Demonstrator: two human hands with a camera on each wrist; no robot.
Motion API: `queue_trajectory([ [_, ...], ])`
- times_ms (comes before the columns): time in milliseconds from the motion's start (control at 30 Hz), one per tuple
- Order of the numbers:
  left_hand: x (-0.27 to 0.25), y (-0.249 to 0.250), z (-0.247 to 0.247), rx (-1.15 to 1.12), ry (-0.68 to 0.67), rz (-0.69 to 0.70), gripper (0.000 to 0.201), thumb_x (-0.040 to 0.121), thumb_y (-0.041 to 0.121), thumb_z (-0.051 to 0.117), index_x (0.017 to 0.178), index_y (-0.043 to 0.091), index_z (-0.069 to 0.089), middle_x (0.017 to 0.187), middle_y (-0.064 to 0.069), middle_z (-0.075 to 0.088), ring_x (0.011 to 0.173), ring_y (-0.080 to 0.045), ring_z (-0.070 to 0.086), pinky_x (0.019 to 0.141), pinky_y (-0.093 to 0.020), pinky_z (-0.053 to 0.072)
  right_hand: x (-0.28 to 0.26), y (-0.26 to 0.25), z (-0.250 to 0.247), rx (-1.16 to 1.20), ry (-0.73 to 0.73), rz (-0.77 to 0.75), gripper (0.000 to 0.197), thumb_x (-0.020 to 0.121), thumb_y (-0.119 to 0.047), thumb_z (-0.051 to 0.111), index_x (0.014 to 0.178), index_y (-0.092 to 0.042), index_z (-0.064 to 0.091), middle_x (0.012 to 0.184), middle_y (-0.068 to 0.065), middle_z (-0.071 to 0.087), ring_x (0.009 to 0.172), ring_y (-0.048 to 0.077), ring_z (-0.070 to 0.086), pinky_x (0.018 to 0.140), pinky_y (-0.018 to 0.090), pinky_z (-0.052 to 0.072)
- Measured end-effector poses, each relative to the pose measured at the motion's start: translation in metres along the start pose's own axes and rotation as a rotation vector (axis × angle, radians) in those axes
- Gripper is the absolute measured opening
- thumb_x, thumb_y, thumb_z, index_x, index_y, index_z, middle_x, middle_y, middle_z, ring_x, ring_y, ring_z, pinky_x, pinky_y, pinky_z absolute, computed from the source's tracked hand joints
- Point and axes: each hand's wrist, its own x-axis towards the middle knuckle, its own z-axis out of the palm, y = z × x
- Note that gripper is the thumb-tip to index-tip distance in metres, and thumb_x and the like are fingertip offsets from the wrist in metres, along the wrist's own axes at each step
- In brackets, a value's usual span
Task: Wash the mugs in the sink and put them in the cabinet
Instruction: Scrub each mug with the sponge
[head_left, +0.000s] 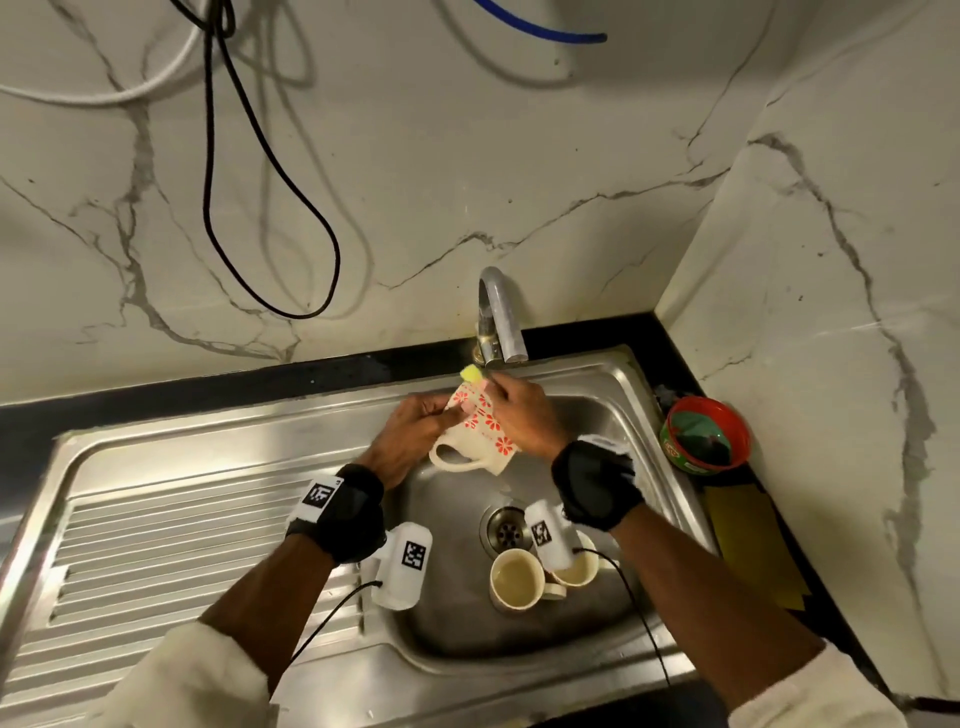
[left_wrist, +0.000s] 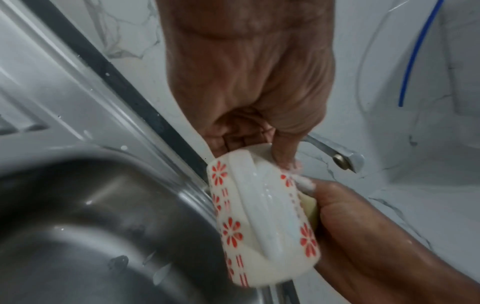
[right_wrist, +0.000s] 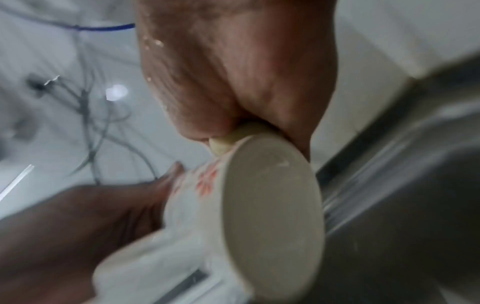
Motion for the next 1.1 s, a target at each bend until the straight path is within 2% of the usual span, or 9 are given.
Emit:
queue_trajectory([
  [67, 0.004, -0.003, 0.000, -0.109, 0.100, -0.010, 0.023, 0.098, 0.010, 0.056, 0.109, -0.004, 0.070, 0.096, -0.015, 0.075, 0.082, -0.020, 0.071, 0.071, -0.026, 0.056, -0.015, 0.007, 0.021, -0.259, 0.153, -0.343, 0.040, 0.103, -0.027, 0.041, 0.140, -0.015, 0.050, 0.135, 0.007, 0.057, 0.122, 0.018, 0.053, 0.103, 0.029, 0.042],
  [167, 0.003, -0.003, 0.005, -0.203, 0.163, -0.050, 0.025, 0.099, 0.008, 0.053, 0.112, -0.008, 0.066, 0.094, -0.014, 0.074, 0.077, -0.016, 0.072, 0.065, -0.022, 0.056, -0.022, 0.027, 0.036, -0.391, 0.326, -0.474, 0.044, 0.102, -0.031, 0.036, 0.139, -0.011, 0.050, 0.139, 0.009, 0.053, 0.127, 0.019, 0.047, 0.108, 0.032, 0.036],
  [267, -0.005, -0.005, 0.008, -0.283, 0.161, -0.101, 0.024, 0.097, 0.012, 0.056, 0.111, -0.004, 0.067, 0.094, -0.010, 0.076, 0.080, -0.016, 0.074, 0.065, -0.023, 0.057, -0.018, 0.021, 0.023, 0.111, 0.376, 0.070, 0.032, 0.101, -0.029, 0.040, 0.114, -0.009, 0.061, 0.111, 0.014, 0.067, 0.095, 0.021, 0.062, 0.080, 0.031, 0.049],
  [333, -0.010, -0.007, 0.003, -0.297, 0.110, -0.112, 0.024, 0.097, 0.015, 0.056, 0.111, -0.001, 0.068, 0.099, -0.012, 0.076, 0.086, -0.018, 0.073, 0.069, -0.024, 0.058, -0.013, 0.017, 0.007, 0.597, 0.060, 0.432, 0.030, 0.101, -0.031, 0.042, 0.105, -0.013, 0.065, 0.100, 0.010, 0.072, 0.084, 0.019, 0.066, 0.069, 0.029, 0.052],
  [467, -0.011, -0.005, -0.011, -0.178, -0.071, -0.059, 0.025, 0.098, 0.017, 0.053, 0.112, 0.002, 0.068, 0.106, -0.012, 0.075, 0.096, -0.022, 0.072, 0.081, -0.027, 0.058, -0.006, 0.014, -0.029, 0.695, -0.382, 0.489, 0.042, 0.102, -0.049, 0.034, 0.103, -0.016, 0.061, 0.080, 0.003, 0.071, 0.076, 0.019, 0.067, 0.062, 0.032, 0.054],
  [667, -0.001, 0.006, -0.012, -0.036, -0.111, 0.012, 0.025, 0.098, 0.017, 0.055, 0.112, 0.001, 0.069, 0.104, -0.012, 0.075, 0.095, -0.023, 0.072, 0.082, -0.027, 0.057, 0.000, -0.001, -0.015, 0.052, 0.010, 0.208, 0.045, 0.102, -0.047, 0.037, 0.109, -0.014, 0.066, 0.084, 0.004, 0.066, 0.071, 0.016, 0.061, 0.066, 0.027, 0.046],
  [800, 0.007, -0.003, 0.003, -0.221, 0.089, -0.048, 0.024, 0.098, 0.007, 0.053, 0.113, -0.006, 0.066, 0.093, -0.011, 0.074, 0.080, -0.016, 0.070, 0.071, -0.025, 0.056, -0.022, 0.012, 0.026, -0.421, 0.391, -0.369, 0.044, 0.101, -0.036, 0.035, 0.129, -0.013, 0.060, 0.122, 0.010, 0.062, 0.113, 0.025, 0.056, 0.097, 0.035, 0.042],
  [967, 0.003, -0.016, 0.007, -0.340, 0.161, -0.123, 0.026, 0.099, 0.009, 0.052, 0.115, -0.007, 0.065, 0.101, -0.018, 0.071, 0.083, -0.023, 0.069, 0.067, -0.026, 0.058, -0.039, 0.037, 0.042, -0.520, 0.413, -0.640, 0.045, 0.105, -0.032, 0.033, 0.139, -0.009, 0.051, 0.144, 0.014, 0.049, 0.136, 0.031, 0.042, 0.114, 0.045, 0.032],
  [1100, -0.001, -0.022, 0.002, -0.240, 0.091, -0.084, 0.024, 0.100, 0.013, 0.052, 0.111, -0.002, 0.067, 0.105, -0.016, 0.073, 0.093, -0.025, 0.070, 0.079, -0.030, 0.057, -0.030, 0.025, 0.035, -0.315, 0.410, -0.338, 0.043, 0.102, -0.037, 0.036, 0.123, -0.010, 0.062, 0.119, 0.011, 0.063, 0.107, 0.025, 0.060, 0.092, 0.039, 0.049],
])
